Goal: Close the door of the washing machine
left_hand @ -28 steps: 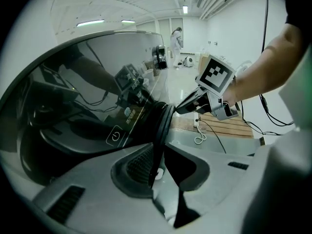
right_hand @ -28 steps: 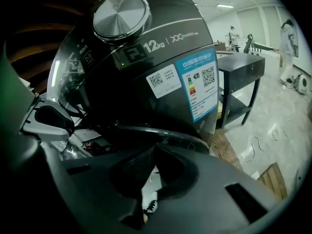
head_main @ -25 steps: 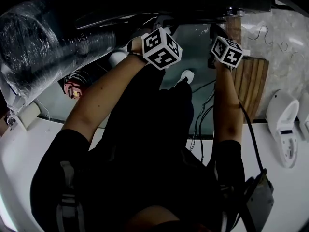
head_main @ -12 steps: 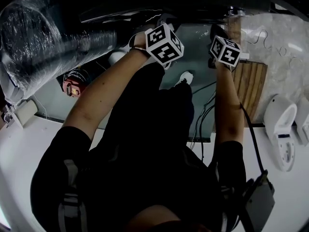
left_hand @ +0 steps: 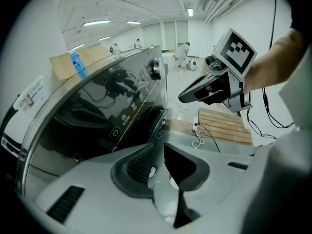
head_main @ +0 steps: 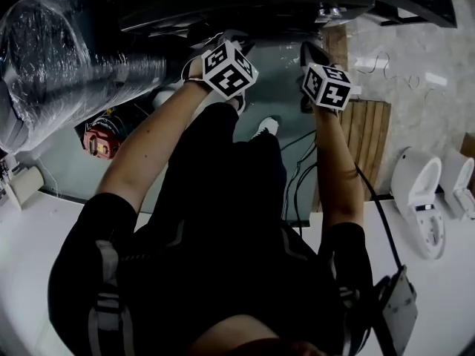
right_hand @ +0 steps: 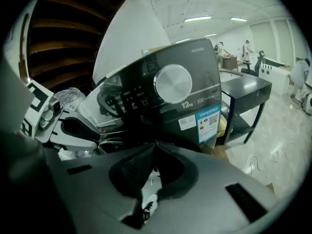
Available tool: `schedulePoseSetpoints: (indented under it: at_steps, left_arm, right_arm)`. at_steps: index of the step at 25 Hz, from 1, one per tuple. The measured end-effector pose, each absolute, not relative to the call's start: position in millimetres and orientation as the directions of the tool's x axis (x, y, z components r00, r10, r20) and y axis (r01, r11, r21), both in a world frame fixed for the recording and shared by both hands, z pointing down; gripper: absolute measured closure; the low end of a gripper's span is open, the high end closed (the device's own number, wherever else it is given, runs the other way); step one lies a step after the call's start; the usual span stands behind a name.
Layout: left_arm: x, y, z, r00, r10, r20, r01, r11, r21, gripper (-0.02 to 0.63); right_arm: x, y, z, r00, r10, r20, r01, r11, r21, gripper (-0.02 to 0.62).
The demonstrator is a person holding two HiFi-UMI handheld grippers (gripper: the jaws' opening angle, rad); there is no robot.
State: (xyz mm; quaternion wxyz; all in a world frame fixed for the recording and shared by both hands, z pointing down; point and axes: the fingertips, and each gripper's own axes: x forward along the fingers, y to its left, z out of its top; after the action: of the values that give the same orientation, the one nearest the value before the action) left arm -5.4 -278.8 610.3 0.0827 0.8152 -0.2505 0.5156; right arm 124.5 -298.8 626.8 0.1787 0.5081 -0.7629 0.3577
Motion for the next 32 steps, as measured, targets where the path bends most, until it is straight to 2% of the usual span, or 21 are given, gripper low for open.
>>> schedulePoseSetpoints:
  at_steps: [8, 19, 25, 32]
  left_arm:
    - [0.1, -258.6, 521.4, 0.457, -0.484, 0.746, -0.635, -0.765, -0.108, 0.535]
    - [-19.2, -215.6, 350.3, 0.532, -0.732, 0.426, -0.782, -0.618, -0.086, 0.580]
    - [-42.5, -183.0, 288.9, 0.572, -0.741, 0.352, -0.793, -0.610, 0.004, 0.601]
    - [-112.6, -153.2, 233.6, 0.508, -0.825, 0.248, -0.844, -0.534, -0.046, 0.601]
  right_arm:
    - [145.7, -270.9, 529.7, -0.422, -0.710, 0.564, -0.906, 0.297, -0.302, 0.591]
    - [147.5, -228.8, 368.5, -0.485, -0.789, 0.378, -0.874, 0.451, -0.182, 0.591]
    - [137.5, -206.6, 307.1, -0.521, -0.794, 0.314, -0.852, 0.507, -0.133, 0.591]
    - [107.6, -180.9, 253.3, -0.523, -0.810, 0.265, -0.851, 0.514, -0.110, 0.591]
